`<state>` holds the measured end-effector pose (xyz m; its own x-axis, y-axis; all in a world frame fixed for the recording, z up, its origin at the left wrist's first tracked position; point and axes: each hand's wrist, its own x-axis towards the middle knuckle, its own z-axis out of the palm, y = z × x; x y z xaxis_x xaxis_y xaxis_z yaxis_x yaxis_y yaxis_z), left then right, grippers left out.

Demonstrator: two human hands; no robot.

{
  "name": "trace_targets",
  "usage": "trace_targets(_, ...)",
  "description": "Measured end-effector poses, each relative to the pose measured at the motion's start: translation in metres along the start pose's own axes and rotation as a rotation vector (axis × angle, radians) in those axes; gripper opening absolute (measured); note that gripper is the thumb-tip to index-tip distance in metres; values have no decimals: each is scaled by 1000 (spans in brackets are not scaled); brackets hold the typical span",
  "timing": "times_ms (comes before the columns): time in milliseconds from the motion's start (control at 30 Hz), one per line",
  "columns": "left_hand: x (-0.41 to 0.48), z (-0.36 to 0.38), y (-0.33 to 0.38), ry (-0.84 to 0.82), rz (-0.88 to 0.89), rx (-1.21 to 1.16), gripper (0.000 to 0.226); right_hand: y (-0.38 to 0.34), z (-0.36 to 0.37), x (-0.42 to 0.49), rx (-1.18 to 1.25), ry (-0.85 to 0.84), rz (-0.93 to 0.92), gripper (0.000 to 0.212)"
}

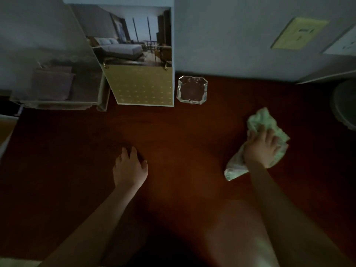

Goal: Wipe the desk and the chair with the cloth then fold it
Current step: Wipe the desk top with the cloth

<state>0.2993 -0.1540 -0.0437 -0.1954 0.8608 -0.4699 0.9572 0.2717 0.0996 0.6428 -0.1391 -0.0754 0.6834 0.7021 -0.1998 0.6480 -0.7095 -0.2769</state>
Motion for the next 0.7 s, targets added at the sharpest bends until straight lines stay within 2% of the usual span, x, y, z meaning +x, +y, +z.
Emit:
trace_targets(100,0,-6,-1,-48,12,22,69,-3,0,-3,5,-7,47,51)
trace_targets(167,-1,-9,-3,-85,14,25,76,-23,12,-24,-58,-20,-76,51)
trace_targets(300,-1,-15,-5,-115,29,83,84,-88,41,-92,-181,-201,-464,54)
trace_targets(433,0,-14,-13,-120,40,122,81,-155,64,-160,-259,-406,-1040,57)
trace_targets(467,0,-14,-16,-101,29,119,79,-166,68,-168,-274,-426,-1128,59)
trace_targets(567,3,-16,-23,-70,21,120,76,-188,77,-165,-277,-427,-1142,55)
trace_targets(700,5,-19,-22,-109,30,140,77,-173,74,-132,-235,-353,-892,52)
